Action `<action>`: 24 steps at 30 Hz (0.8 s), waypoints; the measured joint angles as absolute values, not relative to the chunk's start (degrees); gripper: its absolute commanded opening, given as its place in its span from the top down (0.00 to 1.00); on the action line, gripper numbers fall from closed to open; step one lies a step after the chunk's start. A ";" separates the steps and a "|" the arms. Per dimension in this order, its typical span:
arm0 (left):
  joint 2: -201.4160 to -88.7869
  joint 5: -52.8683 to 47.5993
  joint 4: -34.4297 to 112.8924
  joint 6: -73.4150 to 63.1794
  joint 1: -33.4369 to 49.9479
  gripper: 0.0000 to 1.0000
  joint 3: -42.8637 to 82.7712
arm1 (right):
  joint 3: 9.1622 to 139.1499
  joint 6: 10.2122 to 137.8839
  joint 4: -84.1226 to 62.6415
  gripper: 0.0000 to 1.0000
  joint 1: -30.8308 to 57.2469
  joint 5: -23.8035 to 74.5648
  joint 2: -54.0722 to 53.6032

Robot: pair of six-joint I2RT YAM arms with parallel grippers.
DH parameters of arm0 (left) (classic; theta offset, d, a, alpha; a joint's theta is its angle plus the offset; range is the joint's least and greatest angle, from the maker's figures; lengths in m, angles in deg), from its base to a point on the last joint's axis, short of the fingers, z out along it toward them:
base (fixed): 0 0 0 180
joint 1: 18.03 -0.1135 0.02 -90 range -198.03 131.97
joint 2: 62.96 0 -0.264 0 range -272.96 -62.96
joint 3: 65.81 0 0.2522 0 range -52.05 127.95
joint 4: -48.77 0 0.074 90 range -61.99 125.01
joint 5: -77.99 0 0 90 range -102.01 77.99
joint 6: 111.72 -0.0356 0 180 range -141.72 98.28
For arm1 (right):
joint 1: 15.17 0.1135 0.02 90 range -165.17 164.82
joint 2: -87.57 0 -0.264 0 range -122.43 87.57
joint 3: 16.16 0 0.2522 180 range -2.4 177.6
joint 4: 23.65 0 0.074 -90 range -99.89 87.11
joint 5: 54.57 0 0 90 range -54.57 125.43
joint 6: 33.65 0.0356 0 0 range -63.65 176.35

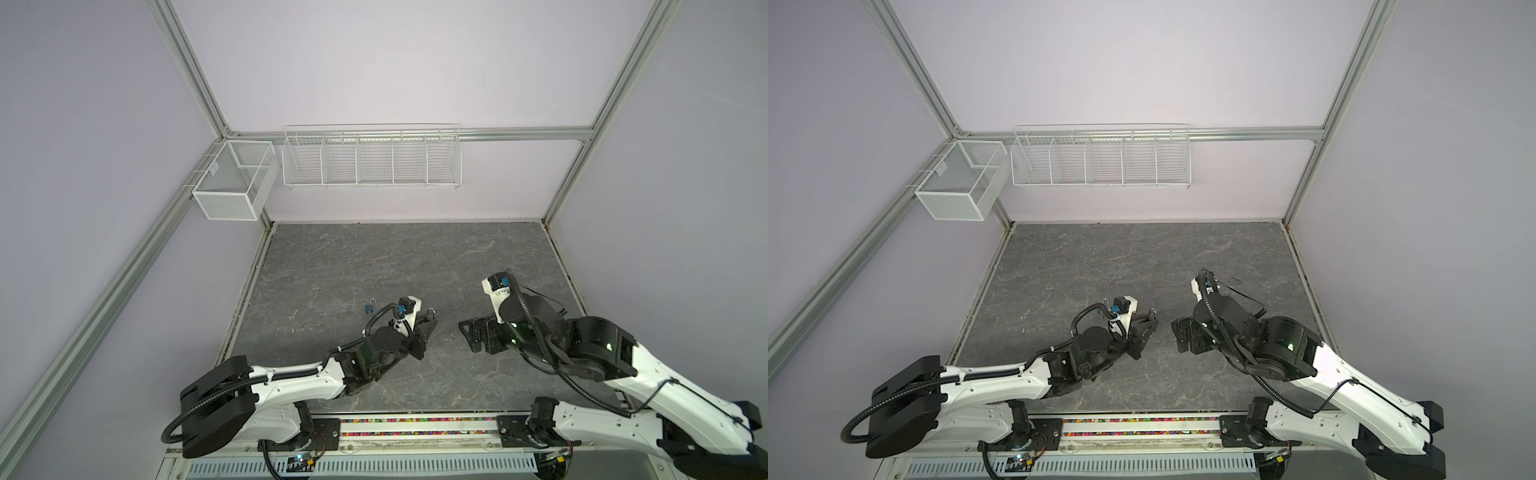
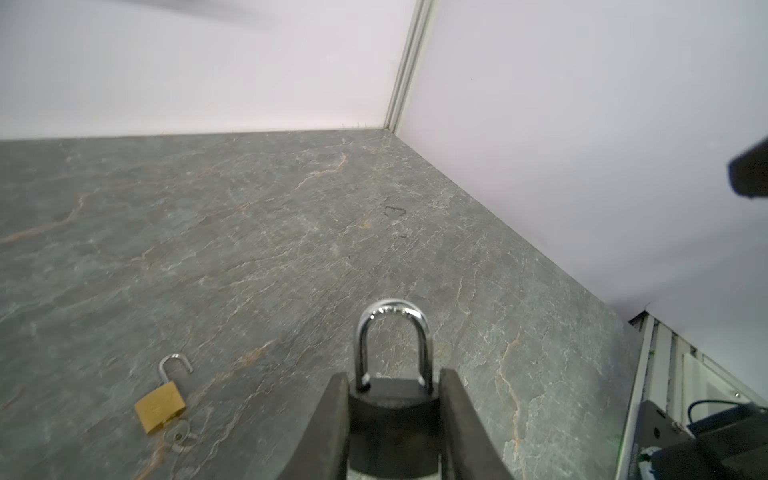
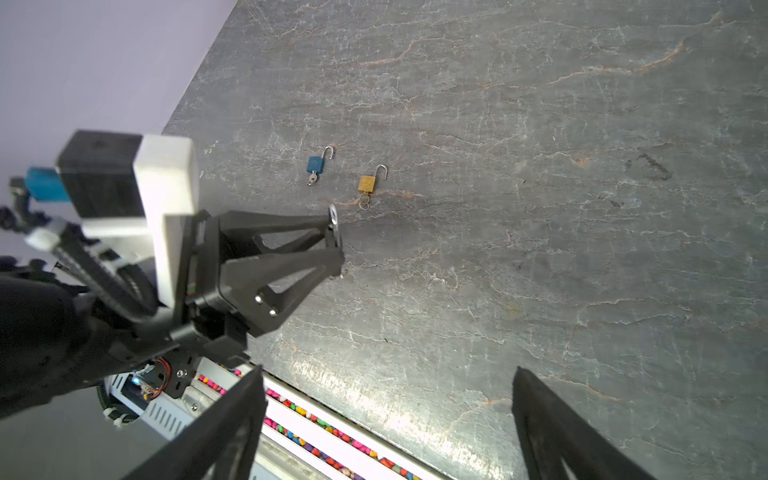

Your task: Unlock with the key

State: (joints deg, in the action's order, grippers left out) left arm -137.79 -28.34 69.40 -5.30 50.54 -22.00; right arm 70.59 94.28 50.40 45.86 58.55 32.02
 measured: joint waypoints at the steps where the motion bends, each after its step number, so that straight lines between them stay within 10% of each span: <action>1: -138.90 -28.63 71.46 -6.52 51.33 1.00 -22.09 | 71.45 94.48 50.84 0.05 45.51 58.53 30.95; 24: -148.89 -33.04 94.65 -16.49 55.00 1.00 -25.72 | 77.87 92.40 53.44 0.04 38.95 54.53 11.43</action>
